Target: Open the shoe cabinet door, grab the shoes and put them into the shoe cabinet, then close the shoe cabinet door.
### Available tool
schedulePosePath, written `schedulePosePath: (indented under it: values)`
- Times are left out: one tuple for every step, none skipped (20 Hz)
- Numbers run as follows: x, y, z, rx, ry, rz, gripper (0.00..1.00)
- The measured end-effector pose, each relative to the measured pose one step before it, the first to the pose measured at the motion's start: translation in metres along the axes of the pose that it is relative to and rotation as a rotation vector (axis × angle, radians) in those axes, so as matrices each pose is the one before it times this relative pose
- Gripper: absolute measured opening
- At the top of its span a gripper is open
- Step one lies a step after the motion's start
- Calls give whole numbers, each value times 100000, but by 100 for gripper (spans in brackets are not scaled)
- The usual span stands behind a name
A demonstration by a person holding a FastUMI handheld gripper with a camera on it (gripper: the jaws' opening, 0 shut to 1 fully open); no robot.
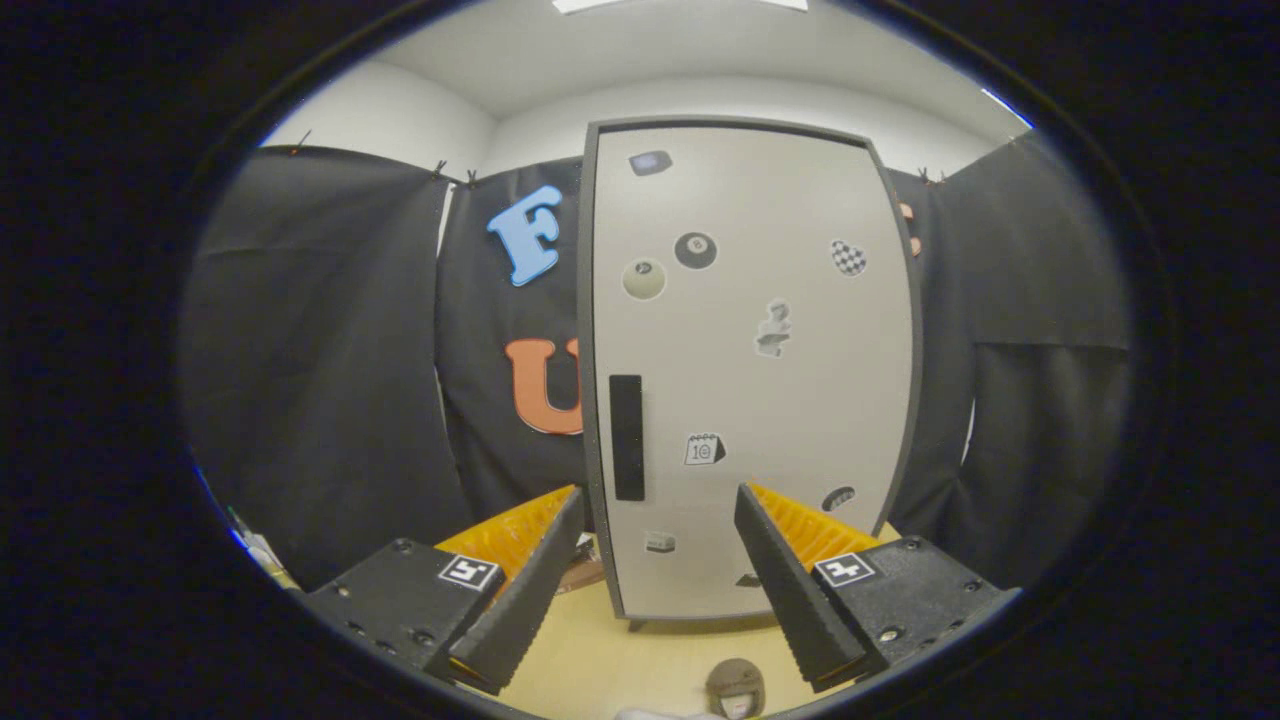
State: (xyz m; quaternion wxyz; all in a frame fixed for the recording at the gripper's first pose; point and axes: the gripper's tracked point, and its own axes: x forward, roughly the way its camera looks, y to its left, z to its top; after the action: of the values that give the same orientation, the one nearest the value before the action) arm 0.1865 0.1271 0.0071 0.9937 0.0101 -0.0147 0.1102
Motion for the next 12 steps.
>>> schedulePosePath:
  values:
    - [1356,260,-124,422,350,832,100]
    - [1602,239,-96,-74,117,186,100]
    - [1530,120,-32,-476,259,-9,100]
    - [1477,169,-148,-609,-158,-22,100]
    - [1310,62,-84,-342,126,-395,100]
    - [1235,168,-13,-208,-184,126,100]
    - [1264,43,-39,-517,302,-271,100]
    - [1018,-88,-135,-226,199,-547,100]
    - [855,33,56,1315,-326,347,100]
    - [791,108,12,984,338,296,100]
    - [567,-94,-27,-125,153,-328,100]
    - [535,-73,72,-458,-259,-277,100]
